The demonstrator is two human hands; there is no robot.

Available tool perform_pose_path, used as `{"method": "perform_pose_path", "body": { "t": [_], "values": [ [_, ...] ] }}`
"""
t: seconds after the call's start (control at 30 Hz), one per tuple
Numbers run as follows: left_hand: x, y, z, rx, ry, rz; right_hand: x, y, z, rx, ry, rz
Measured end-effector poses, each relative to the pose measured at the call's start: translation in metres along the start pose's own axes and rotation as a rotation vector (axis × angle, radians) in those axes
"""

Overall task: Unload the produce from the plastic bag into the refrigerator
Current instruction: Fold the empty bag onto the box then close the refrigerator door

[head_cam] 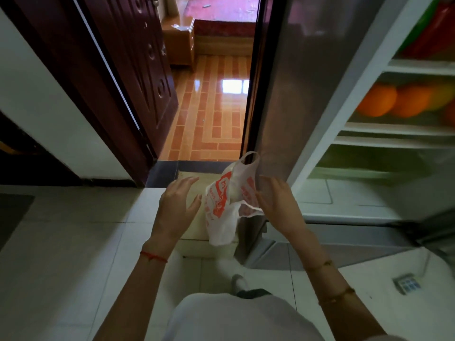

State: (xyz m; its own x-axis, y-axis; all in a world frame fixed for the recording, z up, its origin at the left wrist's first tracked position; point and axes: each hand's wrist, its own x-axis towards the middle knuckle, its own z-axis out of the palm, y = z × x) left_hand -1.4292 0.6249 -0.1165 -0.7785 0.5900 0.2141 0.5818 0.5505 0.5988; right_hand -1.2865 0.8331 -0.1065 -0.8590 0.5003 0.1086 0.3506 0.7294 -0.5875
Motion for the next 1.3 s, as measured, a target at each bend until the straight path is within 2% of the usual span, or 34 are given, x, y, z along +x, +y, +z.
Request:
{"method": "perform_pose_path", "body": {
  "t": [0.07,0.23,0.37,0.47,0.63,0.73,1.03,1.3],
  "values": [
    [-0.008,0.007,-0.003,-0.006,-0.02,0.019,-0.016,-0.001,-0.01,0.009,0.064,-0.001],
    [-0.025,0.035,-0.003,-0.026,-0.095,0.107,-0.078,0.011,-0.027,0.001,0.125,0.177],
    [-0.035,0.07,0.006,-0.061,-0.206,0.243,-0.13,0.021,-0.047,0.024,0.176,0.32],
    [-0.045,0.098,0.018,-0.076,-0.259,0.362,-0.172,0.027,-0.064,-0.04,0.253,0.402],
    [-0.073,0.144,0.044,-0.124,-0.385,0.471,-0.247,0.041,-0.09,-0.132,0.371,0.499],
    [-0.095,0.17,0.062,-0.124,-0.449,0.547,-0.294,0.053,-0.104,-0.169,0.421,0.618],
    [-0.205,0.285,0.11,-0.168,-0.542,0.688,-0.462,0.088,-0.154,-0.187,0.553,0.821],
    [-0.312,0.395,0.148,-0.218,-0.581,0.781,-0.6,0.127,-0.215,-0.219,0.63,0.928]
  ]
}}
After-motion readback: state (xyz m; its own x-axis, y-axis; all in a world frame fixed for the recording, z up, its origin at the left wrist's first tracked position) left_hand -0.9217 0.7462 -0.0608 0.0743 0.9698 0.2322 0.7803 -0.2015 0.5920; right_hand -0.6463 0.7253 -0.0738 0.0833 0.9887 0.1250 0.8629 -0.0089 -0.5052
